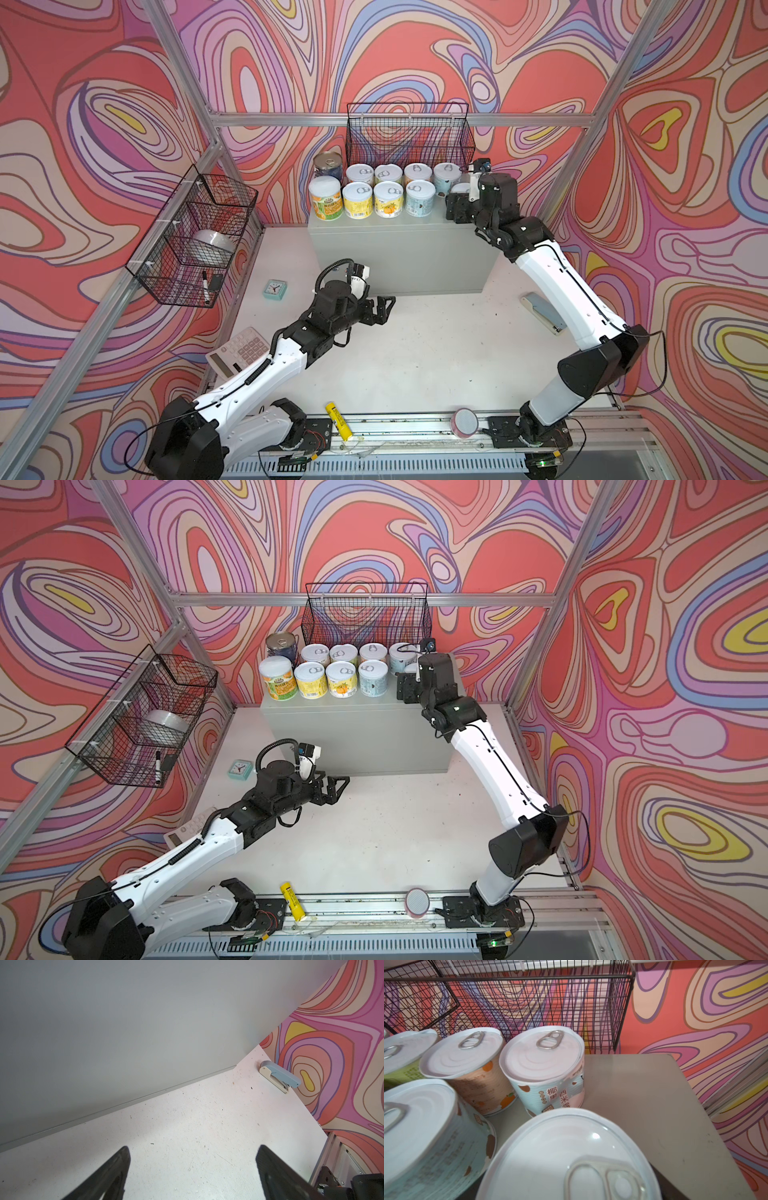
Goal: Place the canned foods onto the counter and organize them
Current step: 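Lower the pink-labelled can onto the cabinet at the end of the can row, then open the right gripper and push the pink-labelled can against the row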
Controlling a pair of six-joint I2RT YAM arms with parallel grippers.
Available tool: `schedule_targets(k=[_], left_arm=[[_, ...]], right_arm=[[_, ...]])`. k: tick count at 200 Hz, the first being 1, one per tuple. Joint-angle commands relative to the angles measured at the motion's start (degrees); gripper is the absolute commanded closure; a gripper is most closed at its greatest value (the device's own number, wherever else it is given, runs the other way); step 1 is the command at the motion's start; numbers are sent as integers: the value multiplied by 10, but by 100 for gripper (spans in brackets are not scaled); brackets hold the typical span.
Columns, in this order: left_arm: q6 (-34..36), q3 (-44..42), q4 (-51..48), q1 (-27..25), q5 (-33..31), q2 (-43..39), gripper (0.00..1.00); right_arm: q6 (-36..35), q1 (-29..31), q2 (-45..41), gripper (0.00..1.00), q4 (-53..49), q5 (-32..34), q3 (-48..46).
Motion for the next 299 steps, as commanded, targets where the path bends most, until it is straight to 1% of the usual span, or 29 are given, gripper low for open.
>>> schedule_targets(k=[1,30,70,120,145,168,203,229,262,299], left_arm=[[3,-5,14,4,-1,-5,4],[6,-4,13,4,-4,-8,4],[4,-8,17,4,-3,-11,4],[4,-11,19,4,-9,-17,4],[2,-9,21,4,-5,-11,4],[3,-5,24,4,-3,-5,4],[3,-2,27,4,3,5,4],[4,0,28,4,3,10,4],[2,3,33,4,5,18,4],[7,8,27,4,5,20,4]], right_arm=[[5,-3,-10,10,14,-2,17],[4,-2,-21,7,2,5,38],[-16,-2,-73,7,23,28,21],[-42,-3,-145,7,29,68,-31],[-39,-3,-156,7,3,93,-45],[-40,-4,-172,6,12,108,-82],[-43,-30,-182,6,28,112,-113],[-31,-71,-188,6,37,82,-133],[-18,-108,-182,6,54,48,-156],[-18,-115,-167,7,88,20,-178]])
